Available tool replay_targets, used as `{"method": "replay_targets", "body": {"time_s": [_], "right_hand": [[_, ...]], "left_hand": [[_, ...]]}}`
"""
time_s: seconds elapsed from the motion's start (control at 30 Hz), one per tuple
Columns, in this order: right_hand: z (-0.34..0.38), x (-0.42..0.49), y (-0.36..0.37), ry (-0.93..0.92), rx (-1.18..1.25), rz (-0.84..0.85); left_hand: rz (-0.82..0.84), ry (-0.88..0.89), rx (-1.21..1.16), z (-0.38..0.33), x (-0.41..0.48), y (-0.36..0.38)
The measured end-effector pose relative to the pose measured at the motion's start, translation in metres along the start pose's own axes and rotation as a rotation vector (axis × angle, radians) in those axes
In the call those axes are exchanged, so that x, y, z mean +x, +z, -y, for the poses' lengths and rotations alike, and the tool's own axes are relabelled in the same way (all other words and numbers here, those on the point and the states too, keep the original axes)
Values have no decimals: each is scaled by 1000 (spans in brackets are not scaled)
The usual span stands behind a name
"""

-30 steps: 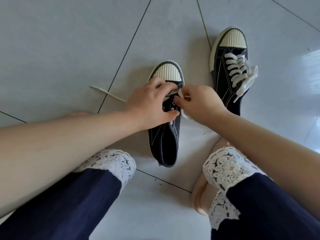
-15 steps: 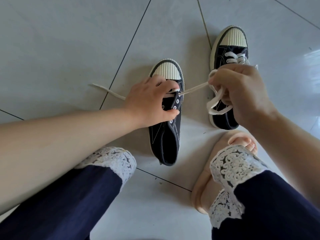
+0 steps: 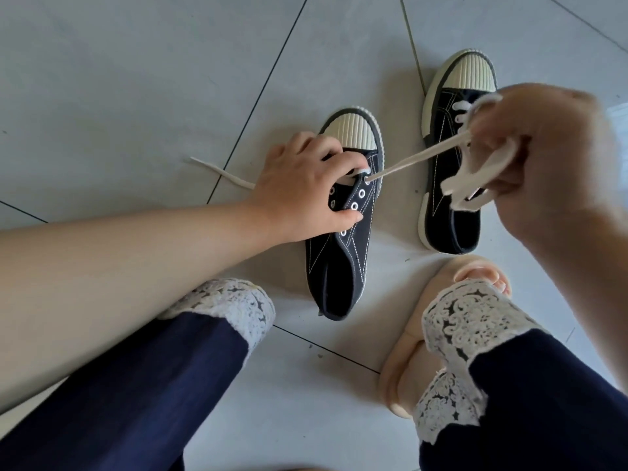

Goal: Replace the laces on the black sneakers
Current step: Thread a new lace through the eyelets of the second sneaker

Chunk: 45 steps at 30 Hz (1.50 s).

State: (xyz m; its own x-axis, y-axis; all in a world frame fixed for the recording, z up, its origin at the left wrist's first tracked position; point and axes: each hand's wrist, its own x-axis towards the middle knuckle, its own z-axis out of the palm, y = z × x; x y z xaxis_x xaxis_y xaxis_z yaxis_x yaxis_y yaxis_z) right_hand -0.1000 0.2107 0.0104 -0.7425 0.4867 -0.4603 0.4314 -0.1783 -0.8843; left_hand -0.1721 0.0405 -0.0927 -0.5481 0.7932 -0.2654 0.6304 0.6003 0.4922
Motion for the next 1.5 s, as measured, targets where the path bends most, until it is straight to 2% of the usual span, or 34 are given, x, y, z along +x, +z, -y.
{"method": "replay_targets", "body": {"time_s": [0.07,0.2,0.27,0.37,0.43,0.53,0.67,0.77,0.83,0.97,1.1,1.27,1.5], "right_hand": [[5,2,1,-9,38,16],[5,0,1,10,-73,49],[-2,3,-3,-5,-373,65],[-16,8,-5,26,-987,247],[-24,8,-3,91,-1162,327],[-28,10,4,41,-1169,272],[-28,11,14,69,-1077,232],[-29,9,22,108,-839,300],[-35,10,27,135,-679,281],[-52,13,45,179,-496,262],[-65,16,57,165,-493,244],[-77,14,62,-44,-688,147],[-88,13,69,-97,-722,96]], "left_hand": [[20,-20,16,-1,3,-1],[56,-23,8,1,5,-1],[43,-19,-71,5,4,-3],[-57,-140,-279,13,-1,-4],[-102,-217,-330,14,-8,-2],[-94,-272,-330,6,-18,5],[-32,-343,-356,-5,-15,8],[41,-379,-305,-8,-12,5],[87,-384,-262,-9,-10,3],[97,-426,-327,-8,-8,0],[3,-474,-446,-4,-15,-1],[10,-647,-892,5,-22,2],[21,-725,-1098,9,-26,1]]}}
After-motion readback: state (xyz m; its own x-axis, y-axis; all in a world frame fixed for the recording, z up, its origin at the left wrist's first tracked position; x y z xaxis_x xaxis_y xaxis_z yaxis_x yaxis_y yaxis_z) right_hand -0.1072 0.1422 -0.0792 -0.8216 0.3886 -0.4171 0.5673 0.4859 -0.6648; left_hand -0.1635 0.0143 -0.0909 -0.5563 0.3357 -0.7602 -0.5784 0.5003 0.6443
